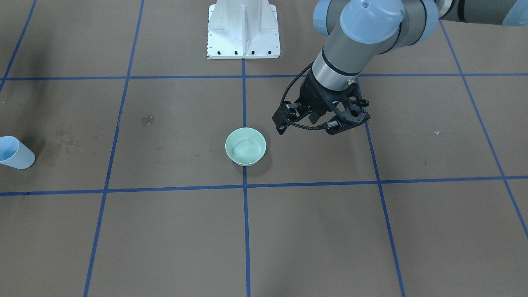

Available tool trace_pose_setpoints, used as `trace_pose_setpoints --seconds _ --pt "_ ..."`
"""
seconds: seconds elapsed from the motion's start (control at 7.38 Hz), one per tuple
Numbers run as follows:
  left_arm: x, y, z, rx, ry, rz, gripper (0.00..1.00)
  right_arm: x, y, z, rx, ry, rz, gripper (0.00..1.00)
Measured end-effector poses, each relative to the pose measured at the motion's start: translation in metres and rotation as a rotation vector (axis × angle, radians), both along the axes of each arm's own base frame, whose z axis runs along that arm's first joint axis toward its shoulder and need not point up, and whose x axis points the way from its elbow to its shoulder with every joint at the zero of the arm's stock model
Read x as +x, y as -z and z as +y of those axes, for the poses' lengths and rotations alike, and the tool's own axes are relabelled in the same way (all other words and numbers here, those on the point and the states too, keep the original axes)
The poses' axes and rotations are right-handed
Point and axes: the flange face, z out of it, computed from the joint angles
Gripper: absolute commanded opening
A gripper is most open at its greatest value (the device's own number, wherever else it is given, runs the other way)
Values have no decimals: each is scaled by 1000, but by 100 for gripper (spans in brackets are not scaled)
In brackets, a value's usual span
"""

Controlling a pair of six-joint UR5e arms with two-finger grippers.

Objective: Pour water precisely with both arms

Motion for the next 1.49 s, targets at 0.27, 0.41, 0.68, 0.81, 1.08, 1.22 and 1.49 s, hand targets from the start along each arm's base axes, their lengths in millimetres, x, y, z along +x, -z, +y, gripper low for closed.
trace_pose_setpoints --seconds 0.27,0.41,0.68,0.81,1.08,1.22,1.49 --pt "0 -2 1 -3 0 -2 100 -50 0 14 52 -45 42 99" --pt "1 -3 1 -4 -1 -4 100 -69 0 20 82 -58 61 99" --pt "4 -12 2 -12 -2 -15 100 -91 2 25 142 -85 95 99" --pt "6 -16 3 -12 -1 -20 100 -101 2 27 178 -107 115 99" --pt "8 -19 3 -15 -2 -26 100 -119 -6 28 247 -159 161 99" --pt "9 -20 3 -17 -2 -28 100 -128 -12 27 277 -176 180 99" --pt "10 -23 2 -20 -3 -32 100 -145 -19 23 312 -202 194 99"
